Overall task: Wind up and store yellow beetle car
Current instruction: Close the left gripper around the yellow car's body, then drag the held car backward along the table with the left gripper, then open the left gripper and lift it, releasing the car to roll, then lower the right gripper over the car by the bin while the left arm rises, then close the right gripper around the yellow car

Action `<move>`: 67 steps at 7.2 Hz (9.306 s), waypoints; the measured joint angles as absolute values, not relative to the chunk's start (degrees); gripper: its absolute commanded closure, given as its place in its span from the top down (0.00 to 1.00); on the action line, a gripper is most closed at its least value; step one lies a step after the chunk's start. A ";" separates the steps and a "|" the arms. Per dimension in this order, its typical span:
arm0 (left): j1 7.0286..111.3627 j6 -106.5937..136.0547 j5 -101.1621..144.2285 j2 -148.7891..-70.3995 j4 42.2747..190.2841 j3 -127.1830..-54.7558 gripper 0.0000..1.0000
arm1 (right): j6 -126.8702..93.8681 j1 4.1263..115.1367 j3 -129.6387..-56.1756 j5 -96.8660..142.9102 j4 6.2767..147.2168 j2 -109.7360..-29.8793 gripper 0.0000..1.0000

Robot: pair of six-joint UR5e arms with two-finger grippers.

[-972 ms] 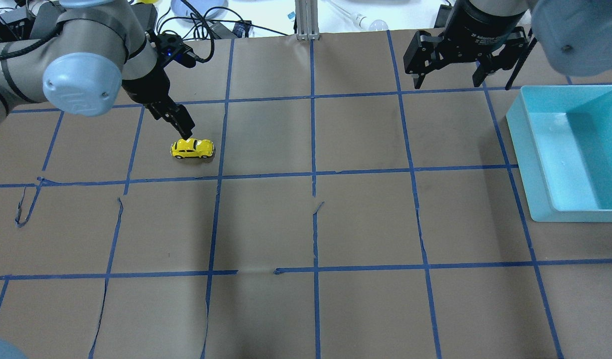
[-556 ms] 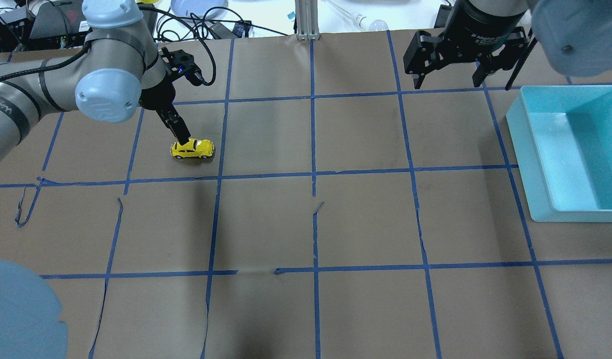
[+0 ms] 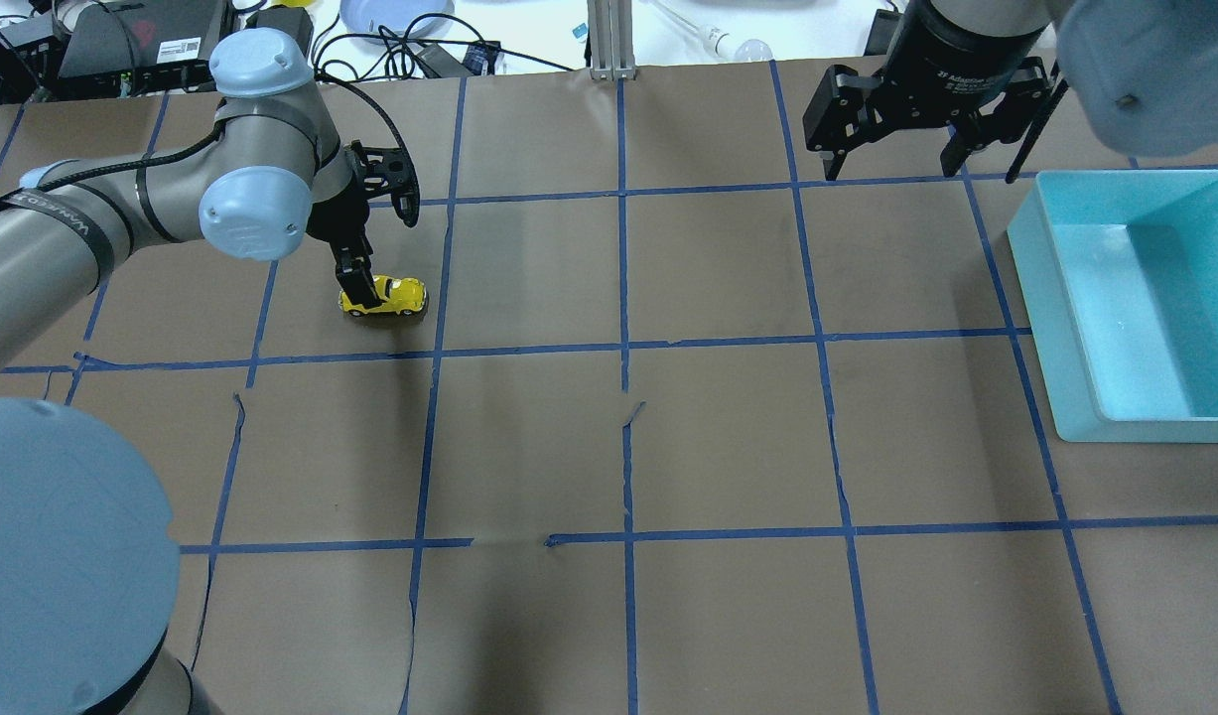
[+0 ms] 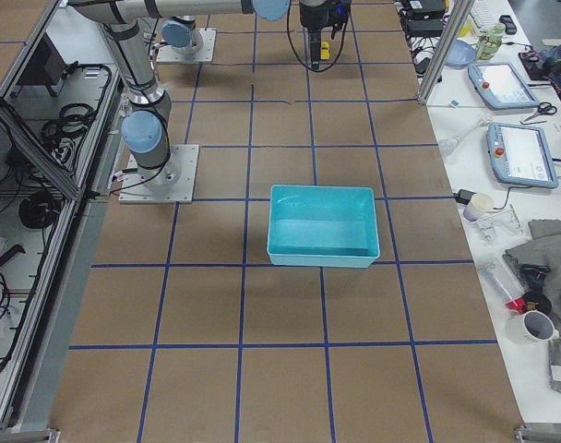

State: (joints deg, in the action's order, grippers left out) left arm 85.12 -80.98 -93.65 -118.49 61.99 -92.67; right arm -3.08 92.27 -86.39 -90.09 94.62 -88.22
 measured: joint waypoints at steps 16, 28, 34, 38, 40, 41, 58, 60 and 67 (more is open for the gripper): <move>82.84 -96.19 -90.70 -119.56 52.59 -98.51 0.12 | -3.08 92.28 -86.40 -90.00 94.75 -88.11 1.00; 72.18 -110.60 -90.48 -119.67 51.94 -99.56 0.24 | -3.08 92.32 -86.48 -90.00 94.75 -88.14 1.00; 71.72 -110.59 -90.41 -119.43 52.11 -99.25 0.77 | -3.08 92.34 -86.49 -90.00 94.75 -88.22 1.00; 72.25 -109.80 -90.23 -118.71 52.37 -98.79 0.73 | -3.08 92.37 -86.48 -90.00 94.75 -88.24 1.00; 74.21 -105.33 -89.97 -116.91 54.12 -98.05 0.73 | -3.08 92.37 -86.48 -90.00 94.75 -88.24 1.00; 76.02 -102.00 -89.59 -115.70 56.50 -97.47 0.73 | -3.08 92.37 -86.48 -90.00 94.75 -88.24 1.00; 92.51 2.83 -91.99 -93.14 89.36 -85.57 1.00 | 39.06 86.67 -90.83 -91.37 105.86 -72.52 1.00; 92.22 2.78 -91.60 -92.15 89.05 -86.45 1.00 | 47.55 84.88 -96.36 -93.58 114.44 -71.63 1.00; 91.58 0.21 -91.35 -91.58 87.99 -86.07 1.00 | 100.02 72.86 -103.90 -92.73 129.27 -66.68 0.99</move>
